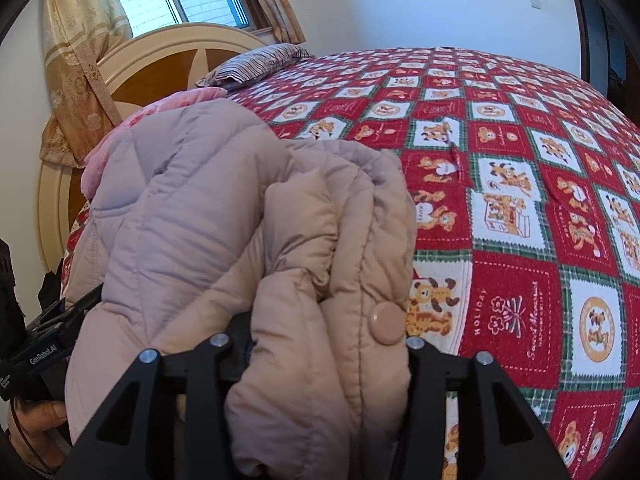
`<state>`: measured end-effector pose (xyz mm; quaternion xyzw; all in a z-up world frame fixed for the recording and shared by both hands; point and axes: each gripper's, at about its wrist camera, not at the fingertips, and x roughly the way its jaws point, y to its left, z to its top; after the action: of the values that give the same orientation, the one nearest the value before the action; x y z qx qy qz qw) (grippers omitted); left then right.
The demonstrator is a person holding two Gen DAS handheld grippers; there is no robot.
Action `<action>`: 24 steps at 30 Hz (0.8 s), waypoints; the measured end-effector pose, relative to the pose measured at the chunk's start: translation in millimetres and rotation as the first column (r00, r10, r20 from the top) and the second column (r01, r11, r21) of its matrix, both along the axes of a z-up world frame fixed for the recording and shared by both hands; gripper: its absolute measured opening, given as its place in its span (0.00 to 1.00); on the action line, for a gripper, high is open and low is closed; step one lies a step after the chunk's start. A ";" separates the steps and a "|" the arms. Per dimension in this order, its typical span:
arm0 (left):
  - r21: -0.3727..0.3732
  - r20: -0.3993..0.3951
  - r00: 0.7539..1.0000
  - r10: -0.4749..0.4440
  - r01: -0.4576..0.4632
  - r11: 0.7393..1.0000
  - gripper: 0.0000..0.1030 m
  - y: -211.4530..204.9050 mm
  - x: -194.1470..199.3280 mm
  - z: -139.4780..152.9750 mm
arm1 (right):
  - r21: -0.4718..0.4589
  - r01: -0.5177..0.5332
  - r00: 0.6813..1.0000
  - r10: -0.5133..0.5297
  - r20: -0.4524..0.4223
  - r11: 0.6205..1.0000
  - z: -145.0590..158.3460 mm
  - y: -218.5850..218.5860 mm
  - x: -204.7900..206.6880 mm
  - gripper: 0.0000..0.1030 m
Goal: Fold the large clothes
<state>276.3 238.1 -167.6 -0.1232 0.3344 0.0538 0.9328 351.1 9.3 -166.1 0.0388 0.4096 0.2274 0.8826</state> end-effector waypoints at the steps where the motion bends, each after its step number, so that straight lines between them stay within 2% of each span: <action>1: -0.006 0.001 1.000 -0.003 0.003 1.000 0.99 0.6 0.3 -1.1 | 0.000 0.002 1.000 -0.002 0.000 1.000 -1.0 -0.3 -0.2 0.49; 6: -0.031 0.003 1.000 -0.007 0.008 1.000 0.99 2.4 1.7 -5.7 | 0.006 0.022 1.000 -0.022 -0.005 1.000 -6.3 -2.9 1.7 0.55; 16: -0.036 0.005 1.000 -0.001 0.001 0.999 0.99 2.2 4.8 -10.2 | 0.022 0.055 0.998 -0.054 -0.024 0.998 -15.3 -6.8 7.3 0.66; 24: -0.071 0.003 1.000 -0.009 0.009 0.997 0.99 6.7 7.0 -14.1 | 0.023 0.055 0.998 -0.054 -0.035 0.998 -18.9 -6.3 11.7 0.68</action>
<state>283.2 244.8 -181.7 -0.1550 0.3354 0.0376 0.9285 362.9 3.0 -184.9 0.0645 0.4208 0.2076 0.8807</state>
